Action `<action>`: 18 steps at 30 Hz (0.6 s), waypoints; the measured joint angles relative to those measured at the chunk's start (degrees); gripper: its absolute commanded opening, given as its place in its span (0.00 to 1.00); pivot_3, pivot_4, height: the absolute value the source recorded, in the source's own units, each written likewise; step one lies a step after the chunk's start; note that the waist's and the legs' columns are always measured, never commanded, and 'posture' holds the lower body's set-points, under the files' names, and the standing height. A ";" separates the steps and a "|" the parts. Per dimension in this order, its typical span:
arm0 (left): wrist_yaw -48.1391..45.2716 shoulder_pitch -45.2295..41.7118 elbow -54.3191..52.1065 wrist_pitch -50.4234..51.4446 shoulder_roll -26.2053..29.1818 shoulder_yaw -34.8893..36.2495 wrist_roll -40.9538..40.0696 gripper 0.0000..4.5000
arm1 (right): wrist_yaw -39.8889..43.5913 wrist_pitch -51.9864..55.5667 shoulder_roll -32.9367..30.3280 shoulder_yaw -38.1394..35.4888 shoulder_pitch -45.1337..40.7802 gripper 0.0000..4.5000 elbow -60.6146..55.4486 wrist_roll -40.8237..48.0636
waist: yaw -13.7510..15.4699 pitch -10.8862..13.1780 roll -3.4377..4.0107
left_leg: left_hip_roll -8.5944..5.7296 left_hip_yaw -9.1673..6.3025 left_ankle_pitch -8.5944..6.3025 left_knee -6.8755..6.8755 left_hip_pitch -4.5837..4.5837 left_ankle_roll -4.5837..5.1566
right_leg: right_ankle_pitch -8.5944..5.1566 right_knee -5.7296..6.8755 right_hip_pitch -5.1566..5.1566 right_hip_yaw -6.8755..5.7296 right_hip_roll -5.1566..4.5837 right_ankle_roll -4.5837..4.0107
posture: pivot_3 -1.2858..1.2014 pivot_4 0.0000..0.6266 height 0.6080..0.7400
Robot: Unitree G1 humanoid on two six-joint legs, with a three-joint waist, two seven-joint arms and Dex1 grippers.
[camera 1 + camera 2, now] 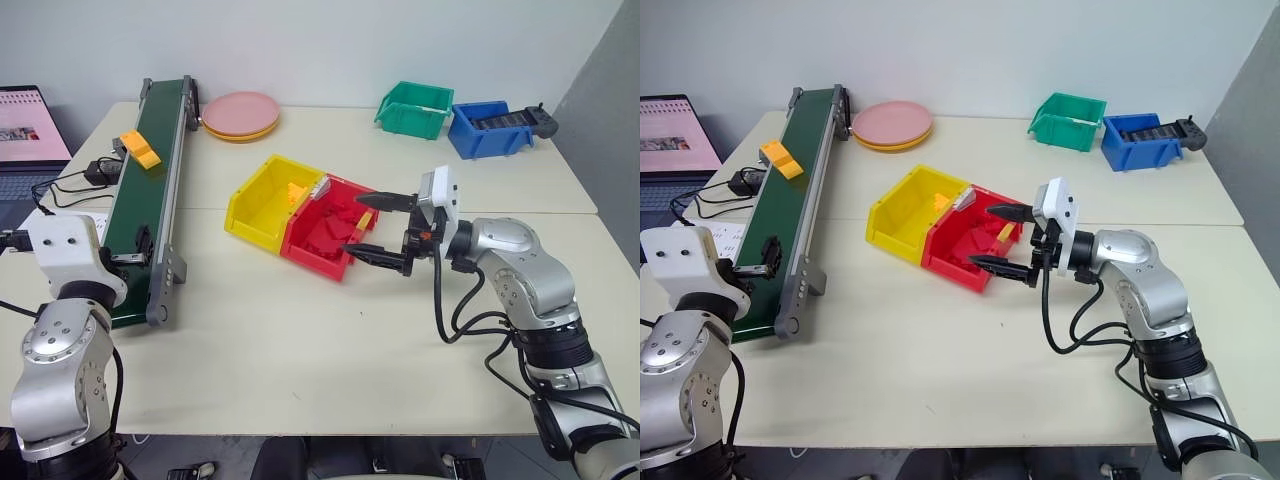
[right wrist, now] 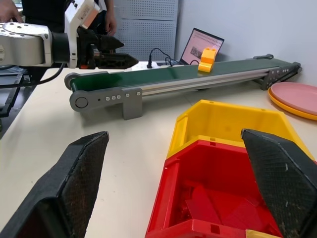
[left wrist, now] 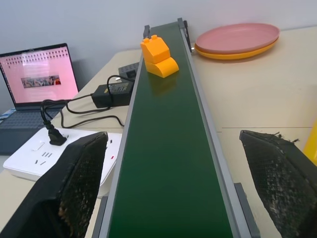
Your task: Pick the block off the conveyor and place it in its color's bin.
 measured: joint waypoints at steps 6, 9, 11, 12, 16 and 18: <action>0.06 -0.27 1.00 0.01 -0.04 0.01 -0.13 0.99 | 0.11 0.00 -0.71 0.03 0.81 1.00 -0.82 0.01 | 0.00 0.00 0.00 | 0.00 0.00 0.00 0.00 0.00 0.00 | 0.00 0.00 0.00 0.00 0.00 0.00 | 0.52 0.24 1.00; 0.00 -1.07 2.06 0.02 -0.11 0.17 -0.68 0.99 | 0.24 0.03 -0.91 0.07 0.91 1.00 -1.58 0.01 | 0.00 0.00 0.00 | 0.00 0.00 0.00 0.00 0.01 0.00 | 0.00 0.01 0.00 0.00 0.00 0.00 | 0.52 0.24 1.00; -0.20 -1.38 3.20 0.22 -0.10 0.31 -1.59 0.99 | 0.53 0.09 -1.14 0.12 1.03 1.00 -2.36 0.06 | 0.00 0.00 0.00 | 0.00 0.00 0.00 0.00 0.00 0.00 | 0.00 0.00 0.00 0.00 0.00 0.00 | 0.52 0.24 1.00; -0.24 -1.47 3.48 0.27 -0.10 0.44 -1.77 0.99 | 0.65 0.10 -1.16 0.15 1.04 1.00 -2.50 0.09 | 0.00 0.00 0.00 | 0.00 0.00 0.00 0.00 0.00 0.00 | 0.00 -0.01 0.00 0.00 0.00 0.00 | 0.52 0.24 1.00; -0.29 -2.28 4.70 0.40 -0.04 1.60 -2.70 0.99 | 0.87 0.21 -1.35 0.17 1.25 1.00 -2.58 0.33 | 0.00 0.00 0.00 | 0.00 -0.01 0.00 0.00 0.00 0.00 | 0.00 0.00 -0.01 -0.01 0.00 0.00 | 0.52 0.24 1.00; -0.30 -2.69 5.37 0.43 -0.02 1.85 -2.91 0.99 | 0.87 0.35 -1.38 0.18 1.29 1.00 -2.61 0.38 | 0.00 0.00 0.00 | 0.00 0.00 0.00 0.00 0.00 0.00 | 0.00 0.00 0.00 0.00 0.00 0.00 | 0.52 0.24 1.00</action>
